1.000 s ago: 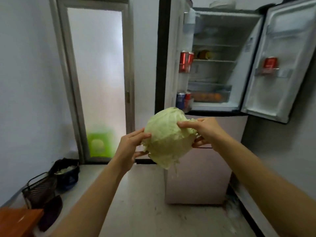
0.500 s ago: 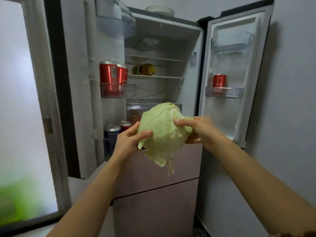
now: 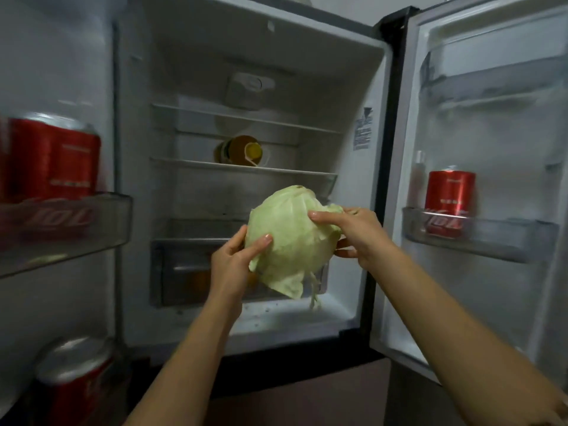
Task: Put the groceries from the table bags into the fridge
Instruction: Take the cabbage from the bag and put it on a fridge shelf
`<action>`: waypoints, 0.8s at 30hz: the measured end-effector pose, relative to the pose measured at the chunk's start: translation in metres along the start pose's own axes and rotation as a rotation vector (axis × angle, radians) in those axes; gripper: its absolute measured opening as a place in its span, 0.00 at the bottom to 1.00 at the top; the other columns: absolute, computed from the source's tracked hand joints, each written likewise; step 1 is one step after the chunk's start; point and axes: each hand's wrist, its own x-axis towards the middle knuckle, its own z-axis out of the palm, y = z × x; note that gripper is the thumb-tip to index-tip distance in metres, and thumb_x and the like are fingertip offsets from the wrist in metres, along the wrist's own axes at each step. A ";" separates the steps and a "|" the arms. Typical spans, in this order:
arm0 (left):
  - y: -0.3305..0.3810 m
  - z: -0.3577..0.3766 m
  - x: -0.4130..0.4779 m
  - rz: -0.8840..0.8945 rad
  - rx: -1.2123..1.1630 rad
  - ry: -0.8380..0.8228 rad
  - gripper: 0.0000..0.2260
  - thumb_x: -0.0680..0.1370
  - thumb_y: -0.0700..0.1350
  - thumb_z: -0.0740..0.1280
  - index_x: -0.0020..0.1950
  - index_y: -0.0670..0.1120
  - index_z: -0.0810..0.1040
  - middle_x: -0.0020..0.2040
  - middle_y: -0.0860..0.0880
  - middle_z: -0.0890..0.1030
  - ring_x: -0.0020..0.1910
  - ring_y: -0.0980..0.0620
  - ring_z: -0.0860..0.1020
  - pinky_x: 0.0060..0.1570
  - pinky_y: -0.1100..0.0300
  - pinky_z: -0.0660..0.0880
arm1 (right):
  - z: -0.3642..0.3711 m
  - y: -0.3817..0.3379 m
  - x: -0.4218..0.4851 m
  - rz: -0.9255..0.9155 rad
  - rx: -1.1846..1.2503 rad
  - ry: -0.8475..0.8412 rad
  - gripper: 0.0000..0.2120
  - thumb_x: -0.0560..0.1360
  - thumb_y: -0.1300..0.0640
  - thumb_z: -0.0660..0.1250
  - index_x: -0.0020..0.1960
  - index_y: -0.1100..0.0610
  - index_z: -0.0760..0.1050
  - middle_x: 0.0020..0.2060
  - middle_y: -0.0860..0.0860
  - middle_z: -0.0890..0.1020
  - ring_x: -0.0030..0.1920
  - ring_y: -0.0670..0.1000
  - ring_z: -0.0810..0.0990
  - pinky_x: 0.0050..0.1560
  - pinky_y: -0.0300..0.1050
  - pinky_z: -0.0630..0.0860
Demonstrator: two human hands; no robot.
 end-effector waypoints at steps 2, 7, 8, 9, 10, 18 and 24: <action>-0.006 0.006 0.044 0.015 0.008 0.026 0.28 0.69 0.49 0.75 0.68 0.50 0.75 0.60 0.51 0.80 0.56 0.50 0.79 0.54 0.47 0.79 | 0.008 0.006 0.040 0.035 0.047 0.008 0.19 0.66 0.53 0.79 0.51 0.57 0.76 0.42 0.50 0.80 0.41 0.52 0.79 0.33 0.44 0.76; -0.024 0.015 0.149 0.034 0.115 0.073 0.32 0.63 0.58 0.77 0.65 0.51 0.77 0.57 0.52 0.82 0.53 0.52 0.81 0.53 0.50 0.80 | 0.031 0.032 0.136 0.118 0.137 0.082 0.29 0.63 0.48 0.80 0.57 0.59 0.74 0.46 0.54 0.79 0.43 0.55 0.79 0.34 0.46 0.78; -0.027 0.016 0.167 0.019 0.128 0.075 0.33 0.61 0.60 0.77 0.64 0.52 0.78 0.56 0.52 0.82 0.52 0.51 0.81 0.53 0.48 0.79 | 0.036 0.037 0.155 0.130 0.159 0.095 0.30 0.63 0.48 0.80 0.58 0.60 0.74 0.46 0.54 0.79 0.42 0.54 0.79 0.33 0.45 0.78; -0.033 0.016 0.186 0.001 0.133 0.075 0.32 0.61 0.60 0.77 0.63 0.52 0.79 0.55 0.52 0.83 0.51 0.51 0.82 0.54 0.47 0.79 | 0.040 0.041 0.173 0.143 0.187 0.110 0.30 0.64 0.48 0.80 0.59 0.60 0.74 0.45 0.53 0.79 0.41 0.53 0.79 0.32 0.44 0.76; -0.037 0.017 0.201 -0.014 0.138 0.076 0.31 0.63 0.59 0.77 0.64 0.51 0.78 0.55 0.51 0.83 0.51 0.50 0.82 0.54 0.47 0.79 | 0.044 0.044 0.189 0.159 0.216 0.127 0.29 0.64 0.48 0.80 0.59 0.60 0.74 0.45 0.53 0.80 0.40 0.52 0.78 0.31 0.43 0.75; -0.056 0.034 0.316 -0.068 0.266 0.139 0.34 0.61 0.61 0.78 0.62 0.47 0.78 0.56 0.48 0.82 0.53 0.48 0.80 0.58 0.51 0.77 | 0.073 0.080 0.316 0.239 0.397 0.209 0.23 0.67 0.49 0.77 0.55 0.60 0.76 0.38 0.53 0.80 0.29 0.49 0.77 0.19 0.33 0.67; -0.075 0.049 0.382 -0.074 0.319 0.116 0.38 0.68 0.54 0.77 0.73 0.48 0.64 0.68 0.47 0.71 0.67 0.44 0.71 0.67 0.47 0.68 | 0.091 0.111 0.378 0.321 0.532 0.143 0.10 0.70 0.54 0.67 0.47 0.58 0.80 0.37 0.56 0.82 0.31 0.56 0.80 0.22 0.38 0.73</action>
